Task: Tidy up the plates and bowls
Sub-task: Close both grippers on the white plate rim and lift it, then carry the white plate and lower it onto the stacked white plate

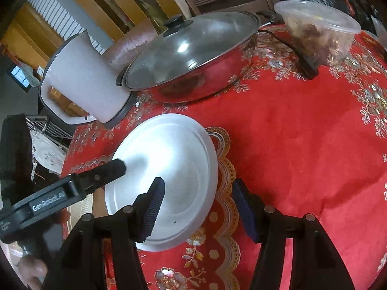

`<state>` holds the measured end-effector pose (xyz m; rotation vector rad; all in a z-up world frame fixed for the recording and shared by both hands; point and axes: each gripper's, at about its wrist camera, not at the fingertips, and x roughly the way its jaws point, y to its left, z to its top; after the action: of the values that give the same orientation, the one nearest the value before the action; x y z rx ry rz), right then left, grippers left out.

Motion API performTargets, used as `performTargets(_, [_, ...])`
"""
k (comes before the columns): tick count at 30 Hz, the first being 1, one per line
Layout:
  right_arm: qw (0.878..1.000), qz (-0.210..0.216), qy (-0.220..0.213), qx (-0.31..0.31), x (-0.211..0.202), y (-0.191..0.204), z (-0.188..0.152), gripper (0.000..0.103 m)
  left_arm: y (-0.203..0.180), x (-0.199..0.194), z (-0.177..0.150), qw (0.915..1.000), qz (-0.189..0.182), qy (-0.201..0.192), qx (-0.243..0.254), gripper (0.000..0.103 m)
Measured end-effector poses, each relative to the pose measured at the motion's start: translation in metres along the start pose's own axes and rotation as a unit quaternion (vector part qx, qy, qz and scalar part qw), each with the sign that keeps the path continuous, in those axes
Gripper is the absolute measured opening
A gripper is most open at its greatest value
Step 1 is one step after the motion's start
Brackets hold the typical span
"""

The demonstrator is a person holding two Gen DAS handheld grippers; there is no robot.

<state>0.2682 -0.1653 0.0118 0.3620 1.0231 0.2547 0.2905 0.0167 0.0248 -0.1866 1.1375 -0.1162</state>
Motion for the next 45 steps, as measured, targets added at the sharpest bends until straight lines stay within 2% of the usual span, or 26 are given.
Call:
performTargets(1, [1.0, 0.0, -0.002, -0.003, 0.001, 0.001, 0.001, 0.045, -0.001, 0.002, 0.0, 1.0, 0.004, 0.0, 0.003, 0.065])
performTargets(2, [1.0, 0.001, -0.005, -0.005, 0.002, 0.002, 0.0, 0.034, -0.002, 0.005, 0.0, 0.9999, 0.007, 0.005, 0.006, 0.051])
performTargets(3, [1.0, 0.002, -0.006, -0.007, 0.002, 0.002, 0.0, 0.029, -0.002, 0.009, -0.001, 0.9998, 0.008, 0.016, 0.006, 0.029])
performTargets(4, [1.0, 0.002, -0.007, -0.007, 0.003, 0.001, 0.0, 0.028, -0.001, 0.013, -0.001, 0.9997, 0.011, 0.023, 0.005, 0.022])
performTargets(7, [1.0, -0.01, -0.011, -0.017, 0.005, 0.0, 0.0, 0.019, -0.003, 0.019, -0.005, 0.999, 0.036, 0.021, 0.016, 0.012])
performTargets(9, [1.0, -0.01, -0.011, -0.019, 0.004, -0.003, -0.001, 0.012, 0.0, 0.017, -0.007, 0.9994, 0.028, 0.021, 0.009, 0.012])
performTargets(16, [0.999, -0.016, -0.022, -0.034, -0.018, -0.004, -0.013, 0.012, -0.009, -0.006, -0.026, 0.9997, 0.015, 0.014, 0.017, 0.011])
performTargets(22, [0.998, -0.006, -0.036, -0.054, -0.059, 0.012, -0.032, 0.012, -0.008, -0.048, -0.053, 0.9997, 0.0, 0.002, 0.024, 0.011])
performTargets(29, [0.996, 0.009, -0.047, -0.079, -0.098, 0.037, -0.068, 0.012, 0.005, -0.092, -0.086, 0.9994, -0.006, -0.016, 0.029, 0.011])
performTargets(36, [0.992, 0.032, -0.047, -0.114, -0.13, 0.07, -0.11, 0.016, 0.032, -0.146, -0.127, 0.9989, -0.011, -0.038, 0.024, 0.011])
performTargets(45, [0.981, 0.085, -0.03, -0.171, -0.137, 0.143, -0.162, 0.016, 0.104, -0.205, -0.183, 0.9975, 0.011, -0.066, -0.02, 0.011])
